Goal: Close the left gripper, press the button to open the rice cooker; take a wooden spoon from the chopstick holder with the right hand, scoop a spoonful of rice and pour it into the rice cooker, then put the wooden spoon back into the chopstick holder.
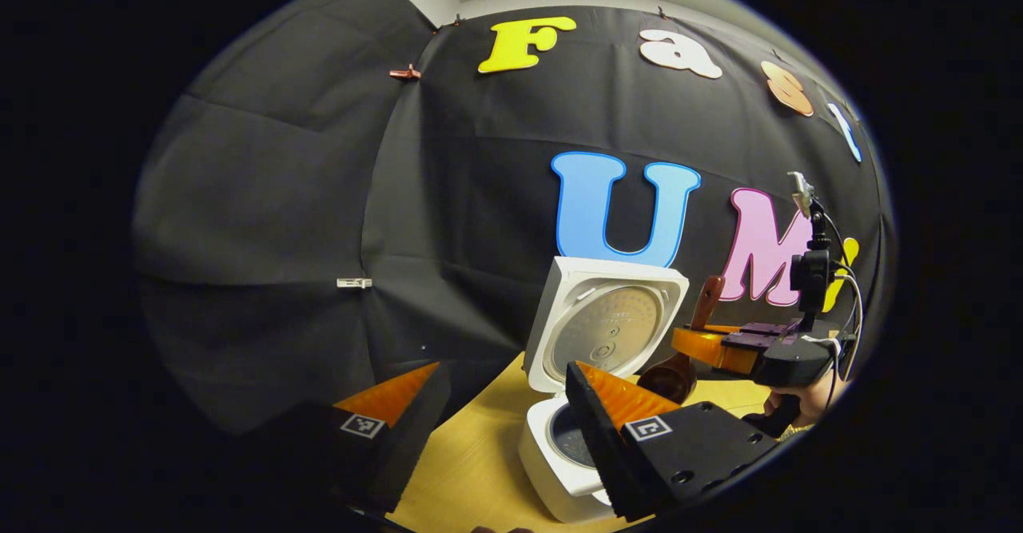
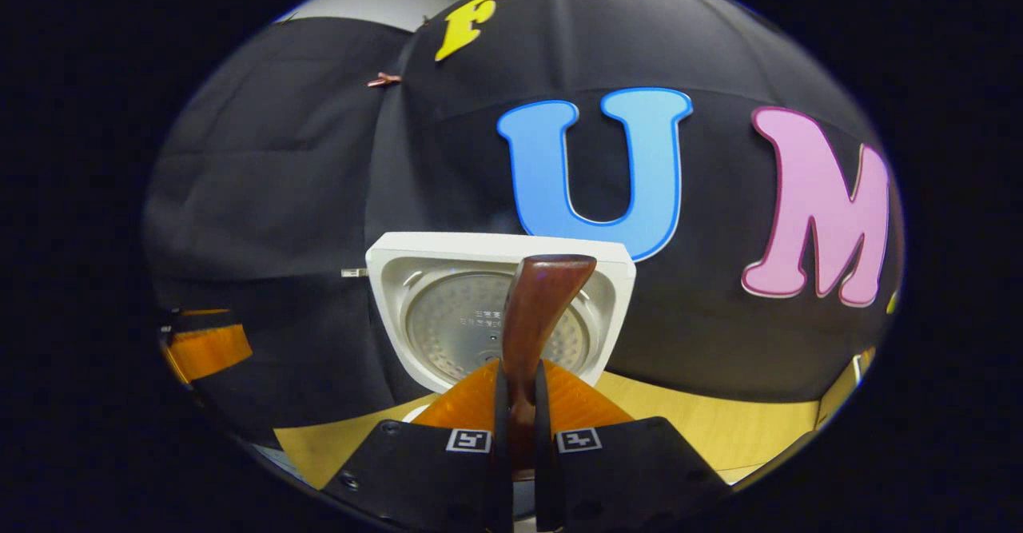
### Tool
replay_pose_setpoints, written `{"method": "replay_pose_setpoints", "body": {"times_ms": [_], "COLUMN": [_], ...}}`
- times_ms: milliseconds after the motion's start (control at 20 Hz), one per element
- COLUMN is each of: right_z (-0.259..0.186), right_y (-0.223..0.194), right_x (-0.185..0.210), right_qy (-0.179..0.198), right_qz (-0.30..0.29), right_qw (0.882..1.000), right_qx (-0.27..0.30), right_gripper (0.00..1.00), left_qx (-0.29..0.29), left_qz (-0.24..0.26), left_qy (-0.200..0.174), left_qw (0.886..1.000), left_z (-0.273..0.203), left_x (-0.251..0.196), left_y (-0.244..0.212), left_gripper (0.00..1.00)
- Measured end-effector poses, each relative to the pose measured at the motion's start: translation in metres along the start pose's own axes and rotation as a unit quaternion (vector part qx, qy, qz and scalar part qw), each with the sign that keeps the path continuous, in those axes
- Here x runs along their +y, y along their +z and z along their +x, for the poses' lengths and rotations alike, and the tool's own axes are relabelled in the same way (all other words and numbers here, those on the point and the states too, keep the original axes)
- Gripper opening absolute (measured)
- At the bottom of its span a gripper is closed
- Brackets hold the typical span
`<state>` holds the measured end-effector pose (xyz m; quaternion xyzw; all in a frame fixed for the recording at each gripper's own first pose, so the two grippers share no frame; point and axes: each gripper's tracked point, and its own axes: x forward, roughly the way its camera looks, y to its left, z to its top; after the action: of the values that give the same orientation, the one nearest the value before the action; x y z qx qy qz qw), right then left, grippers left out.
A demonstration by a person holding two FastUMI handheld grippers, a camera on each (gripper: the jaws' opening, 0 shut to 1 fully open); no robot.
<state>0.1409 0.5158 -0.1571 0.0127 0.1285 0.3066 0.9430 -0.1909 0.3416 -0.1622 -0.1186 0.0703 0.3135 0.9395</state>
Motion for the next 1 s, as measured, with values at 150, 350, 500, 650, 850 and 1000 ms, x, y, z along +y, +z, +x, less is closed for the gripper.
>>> {"method": "replay_pose_setpoints", "body": {"times_ms": [150, 350, 500, 650, 850, 1000], "right_z": [-0.001, -0.006, -0.008, -0.01, -0.01, -0.008], "right_y": [0.0, -0.003, -0.01, -0.015, -0.025, -0.032], "right_x": [0.012, 0.034, 0.049, 0.056, 0.045, 0.026], "right_qy": [0.016, 0.041, 0.055, 0.068, 0.059, 0.045], "right_qz": [-0.073, -0.185, -0.258, -0.276, -0.137, 0.016], "right_qw": [0.997, 0.982, 0.964, 0.959, 0.989, 0.998], "right_qx": [-0.003, -0.015, -0.021, -0.018, 0.015, 0.047], "right_gripper": [0.15, 0.15, 0.15, 0.15, 0.15, 0.15], "left_qx": [0.001, 0.004, 0.005, 0.005, 0.004, 0.006], "left_qz": [-0.005, -0.006, -0.004, -0.007, -0.003, -0.005], "left_qy": [0.006, 0.012, 0.015, 0.018, 0.021, 0.023], "left_qw": [1.0, 1.0, 1.0, 1.0, 1.0, 1.0], "left_z": [-0.004, -0.008, -0.01, -0.012, -0.015, -0.018], "left_x": [0.003, 0.008, 0.012, 0.015, 0.016, 0.016], "left_y": [-0.004, -0.008, -0.008, -0.007, -0.006, -0.007], "left_gripper": [0.93, 0.93, 0.93, 0.93, 0.93, 0.93]}}
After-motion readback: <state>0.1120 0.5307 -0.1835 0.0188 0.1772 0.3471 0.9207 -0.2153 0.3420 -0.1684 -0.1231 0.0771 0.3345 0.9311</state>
